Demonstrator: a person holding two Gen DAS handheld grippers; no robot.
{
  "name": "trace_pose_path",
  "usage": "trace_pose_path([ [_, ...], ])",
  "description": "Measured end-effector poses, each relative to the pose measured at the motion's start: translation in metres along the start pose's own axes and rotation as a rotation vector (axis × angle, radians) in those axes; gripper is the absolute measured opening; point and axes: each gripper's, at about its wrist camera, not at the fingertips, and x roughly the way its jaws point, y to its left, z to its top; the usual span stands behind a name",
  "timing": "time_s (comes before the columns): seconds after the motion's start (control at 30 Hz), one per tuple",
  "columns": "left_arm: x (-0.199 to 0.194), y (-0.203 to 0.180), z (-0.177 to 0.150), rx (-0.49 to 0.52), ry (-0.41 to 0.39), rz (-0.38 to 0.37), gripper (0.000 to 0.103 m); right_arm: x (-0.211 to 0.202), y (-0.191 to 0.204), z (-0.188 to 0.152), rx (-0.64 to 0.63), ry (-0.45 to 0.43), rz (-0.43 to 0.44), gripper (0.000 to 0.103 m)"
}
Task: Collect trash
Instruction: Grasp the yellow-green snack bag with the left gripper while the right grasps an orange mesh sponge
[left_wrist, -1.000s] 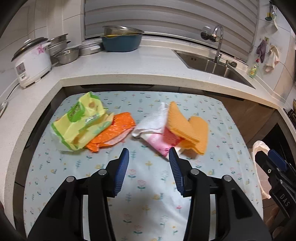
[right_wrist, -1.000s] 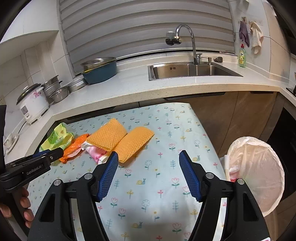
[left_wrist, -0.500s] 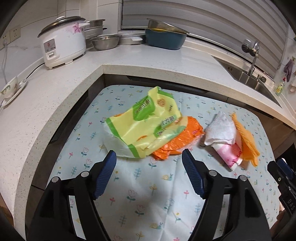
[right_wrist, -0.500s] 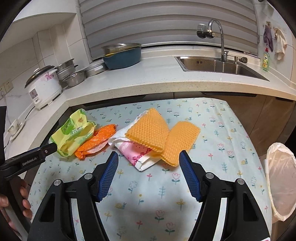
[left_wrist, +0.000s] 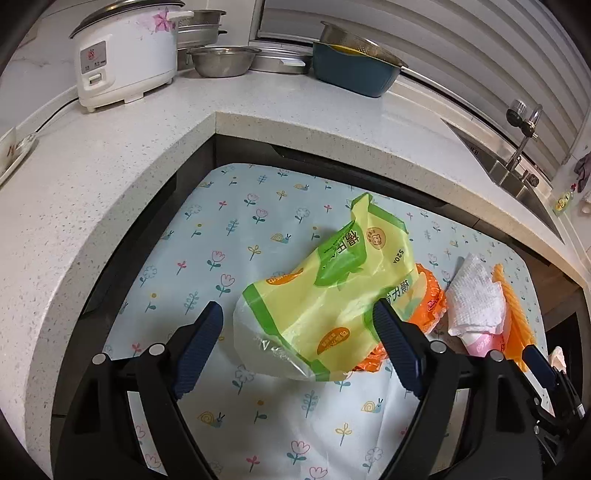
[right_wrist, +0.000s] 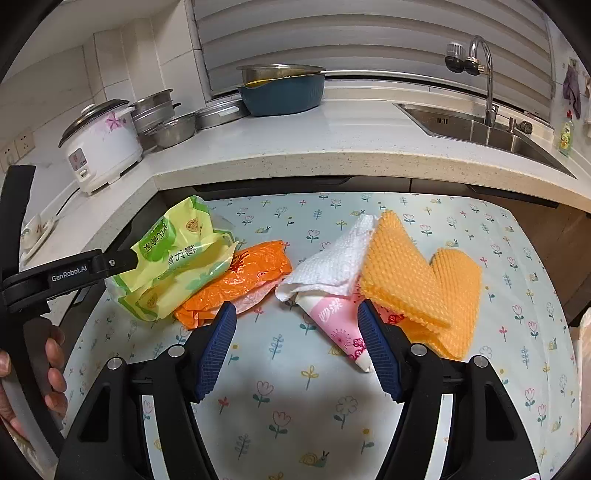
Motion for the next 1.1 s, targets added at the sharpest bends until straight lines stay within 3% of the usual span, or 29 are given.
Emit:
trace_pose_path([
  [0.1,0.009,-0.003,0.0,0.005,0.018,-0.019,0.064,0.008,0.005,0.002,-0.009,0.008,0.001,0.066],
  [0.23,0.016,-0.009,-0.003,0.032,0.052,-0.05,0.023,0.012,0.006,0.002,-0.007,0.01,-0.009,0.066],
  [0.37,0.012,-0.018,-0.008,0.055,0.038,-0.068,0.009,0.009,0.001,0.002,0.003,0.004,-0.024,0.066],
  [0.77,-0.04,-0.056,-0.008,0.08,-0.072,-0.113,0.006,-0.009,-0.042,0.009,0.065,-0.029,-0.096,0.066],
  [1.1,-0.04,-0.093,-0.015,0.122,-0.066,-0.161,0.006,0.009,-0.074,0.007,0.091,-0.007,-0.144,0.066],
])
